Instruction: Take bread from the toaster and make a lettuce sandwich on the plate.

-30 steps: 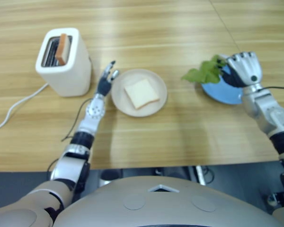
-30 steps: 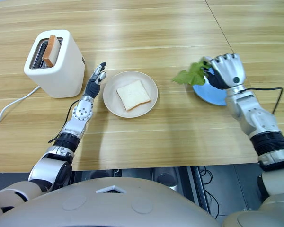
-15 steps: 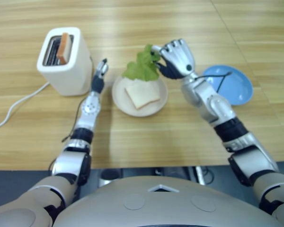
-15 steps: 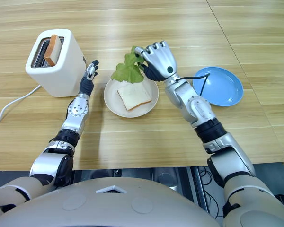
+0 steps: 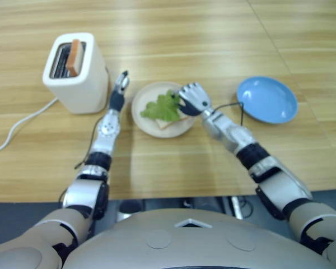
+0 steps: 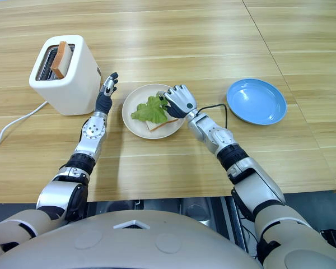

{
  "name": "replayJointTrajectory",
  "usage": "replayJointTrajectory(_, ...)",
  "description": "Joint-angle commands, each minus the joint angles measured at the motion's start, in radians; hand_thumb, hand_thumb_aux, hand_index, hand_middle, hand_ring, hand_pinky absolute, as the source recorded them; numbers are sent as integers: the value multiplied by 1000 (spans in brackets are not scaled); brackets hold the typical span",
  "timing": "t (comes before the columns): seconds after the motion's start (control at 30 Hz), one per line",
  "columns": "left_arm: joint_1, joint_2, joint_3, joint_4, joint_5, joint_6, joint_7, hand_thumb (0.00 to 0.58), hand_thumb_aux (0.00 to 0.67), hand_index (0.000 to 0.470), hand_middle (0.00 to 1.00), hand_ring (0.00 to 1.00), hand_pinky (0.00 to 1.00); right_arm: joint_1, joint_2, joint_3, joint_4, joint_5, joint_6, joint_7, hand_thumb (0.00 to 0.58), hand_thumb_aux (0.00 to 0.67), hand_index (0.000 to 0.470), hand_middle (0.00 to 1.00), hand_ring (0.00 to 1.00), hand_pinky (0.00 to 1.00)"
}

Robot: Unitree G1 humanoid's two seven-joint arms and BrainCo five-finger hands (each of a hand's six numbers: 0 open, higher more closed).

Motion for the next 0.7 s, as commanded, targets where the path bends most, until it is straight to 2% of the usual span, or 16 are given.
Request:
replayJointTrajectory(0.03,4,-4,-8,15,12,7,2,0,0,0,0,0,0,-18,-3,18,66,3,-26,-35,580,670,460,1000,1000,1000)
replayJointTrajectory(0.23,6,-2,-8,16,17,6,6,0,0,0,0,0,0,-23,-21,31,96,-1,-25,-49,580,670,460,1000,1000,1000)
replayJointTrajectory(0.27,5,-2,-9,17,18,6,6,0,0,0,0,0,0,-21,-28,32,89,-5,-18,-51,576,612,420,800,800,800)
replayJointTrajectory(0.3,4,-2,-9,17,20,6,6,0,0,0,0,0,0,-16,-37,29,72,-8,-12,-52,505,428,294,149,149,149)
replayJointTrajectory(0.33,4,-1,-10,17,21,6,7,0,0,0,0,0,0,-11,-46,25,53,-8,-7,-53,374,271,186,0,0,0)
replayJointTrajectory(0.37,4,-1,-10,17,22,6,7,0,0,0,0,0,0,-4,-58,20,30,-10,1,-51,0,0,0,0,0,0)
replayJointTrajectory(0.57,7,1,-11,14,28,6,11,0,0,0,0,0,0,64,-171,-30,-171,0,50,6,0,0,0,0,0,0)
replayJointTrajectory(0.7,12,4,-15,-4,39,7,19,0,0,0,0,0,0,158,-289,-113,-366,8,86,56,0,0,0,0,0,0)
